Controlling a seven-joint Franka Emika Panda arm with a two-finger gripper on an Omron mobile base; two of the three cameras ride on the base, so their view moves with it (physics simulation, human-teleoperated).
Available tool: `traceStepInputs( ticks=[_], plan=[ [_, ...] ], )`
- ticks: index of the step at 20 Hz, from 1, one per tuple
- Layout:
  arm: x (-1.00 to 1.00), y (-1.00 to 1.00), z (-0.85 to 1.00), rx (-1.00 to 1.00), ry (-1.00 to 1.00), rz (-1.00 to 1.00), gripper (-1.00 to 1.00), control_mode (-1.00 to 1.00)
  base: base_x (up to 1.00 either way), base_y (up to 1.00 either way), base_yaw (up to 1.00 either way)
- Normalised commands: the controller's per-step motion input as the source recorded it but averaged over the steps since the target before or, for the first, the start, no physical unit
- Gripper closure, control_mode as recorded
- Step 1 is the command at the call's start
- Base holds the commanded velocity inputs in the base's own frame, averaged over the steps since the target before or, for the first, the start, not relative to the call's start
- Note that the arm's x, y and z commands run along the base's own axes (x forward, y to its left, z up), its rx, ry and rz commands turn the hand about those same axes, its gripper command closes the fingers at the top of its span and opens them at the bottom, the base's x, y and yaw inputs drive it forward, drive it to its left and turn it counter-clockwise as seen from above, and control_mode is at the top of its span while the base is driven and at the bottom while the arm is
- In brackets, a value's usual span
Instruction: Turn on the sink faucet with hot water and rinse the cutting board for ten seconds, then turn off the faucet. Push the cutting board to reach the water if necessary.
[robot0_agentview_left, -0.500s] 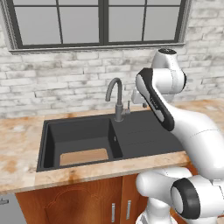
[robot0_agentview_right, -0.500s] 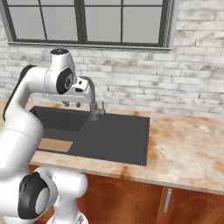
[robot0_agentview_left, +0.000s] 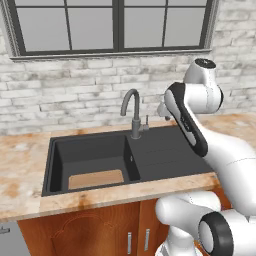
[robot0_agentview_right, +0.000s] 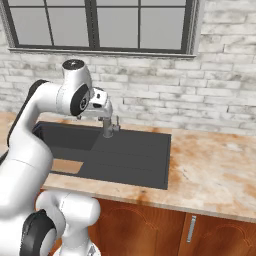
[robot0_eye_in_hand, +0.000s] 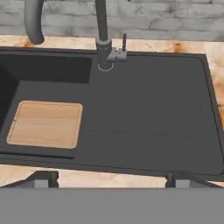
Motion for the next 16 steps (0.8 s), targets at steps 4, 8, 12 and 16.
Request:
traceStepInputs(
  ticks=[4,8,12,16],
  plan=[
    [0.06,-0.21,-0.33,0.00,-0.46,0.01,-1.00,-1.00,0.00,0.00,0.00],
    [0.18,-0.13,-0.40,0.00,-0.39,0.00,-1.00,-1.00,0.00,0.00,0.00],
    [0.19,-0.09,-0.41,0.00,-0.30,0.00,-1.00,-1.00,0.00,0.00,0.00],
    [0.33,-0.02,-0.25,0.00,-0.20,0.00,-1.00,-1.00,0.00,0.00,0.00]
  ],
)
